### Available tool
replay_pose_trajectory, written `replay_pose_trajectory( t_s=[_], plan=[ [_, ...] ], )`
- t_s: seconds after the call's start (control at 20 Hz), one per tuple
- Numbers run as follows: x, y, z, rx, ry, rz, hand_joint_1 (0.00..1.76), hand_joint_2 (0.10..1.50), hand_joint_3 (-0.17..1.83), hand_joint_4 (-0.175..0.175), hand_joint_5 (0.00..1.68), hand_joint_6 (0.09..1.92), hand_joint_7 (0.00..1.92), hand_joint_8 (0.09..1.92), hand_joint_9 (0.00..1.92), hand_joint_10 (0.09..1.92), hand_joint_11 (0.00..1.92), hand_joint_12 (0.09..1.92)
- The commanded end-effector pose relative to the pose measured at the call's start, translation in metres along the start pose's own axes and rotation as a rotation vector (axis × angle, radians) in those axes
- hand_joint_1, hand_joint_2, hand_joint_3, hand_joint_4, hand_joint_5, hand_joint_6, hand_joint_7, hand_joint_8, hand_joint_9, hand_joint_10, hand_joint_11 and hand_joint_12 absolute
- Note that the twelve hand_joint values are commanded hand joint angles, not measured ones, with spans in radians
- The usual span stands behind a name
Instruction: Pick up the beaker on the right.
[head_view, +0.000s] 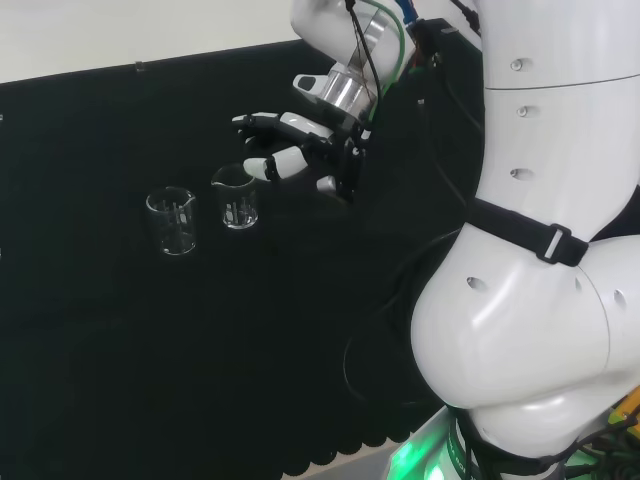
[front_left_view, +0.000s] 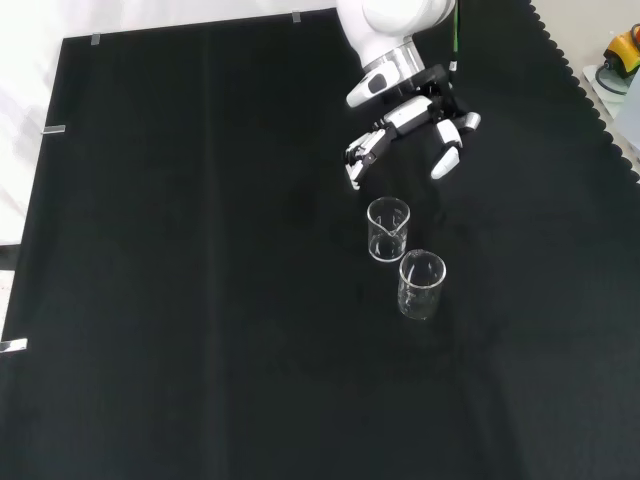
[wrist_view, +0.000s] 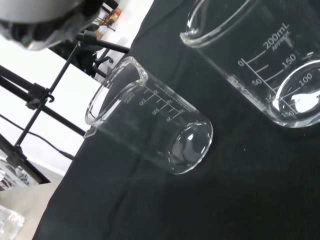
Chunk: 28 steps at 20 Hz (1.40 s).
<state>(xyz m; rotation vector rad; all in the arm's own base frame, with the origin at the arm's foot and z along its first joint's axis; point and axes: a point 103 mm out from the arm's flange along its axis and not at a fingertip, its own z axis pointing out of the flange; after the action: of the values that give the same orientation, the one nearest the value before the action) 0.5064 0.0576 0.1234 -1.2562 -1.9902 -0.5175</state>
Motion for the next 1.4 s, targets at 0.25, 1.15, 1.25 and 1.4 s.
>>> replay_pose_trajectory(
  t_s=[0.25, 1.15, 1.25, 1.4],
  plan=[
    [-0.009, 0.007, 0.013, 0.014, 0.024, -0.04, 0.89, 0.33, 1.14, -0.024, 0.23, 0.09, 0.19, 0.55, 0.29, 0.61, 0.0, 1.24],
    [-0.031, 0.008, 0.029, -0.024, 0.094, -0.047, 0.91, 0.32, 1.16, -0.022, 0.32, 0.09, 0.23, 0.56, 0.31, 0.62, 0.0, 1.19],
    [-0.034, 0.009, 0.031, -0.024, 0.103, -0.043, 0.91, 0.32, 1.16, -0.022, 0.33, 0.09, 0.25, 0.56, 0.32, 0.62, 0.0, 1.2],
    [-0.038, 0.011, 0.033, -0.023, 0.111, -0.04, 0.91, 0.32, 1.16, -0.022, 0.34, 0.09, 0.25, 0.57, 0.33, 0.62, 0.0, 1.21]
  ],
)
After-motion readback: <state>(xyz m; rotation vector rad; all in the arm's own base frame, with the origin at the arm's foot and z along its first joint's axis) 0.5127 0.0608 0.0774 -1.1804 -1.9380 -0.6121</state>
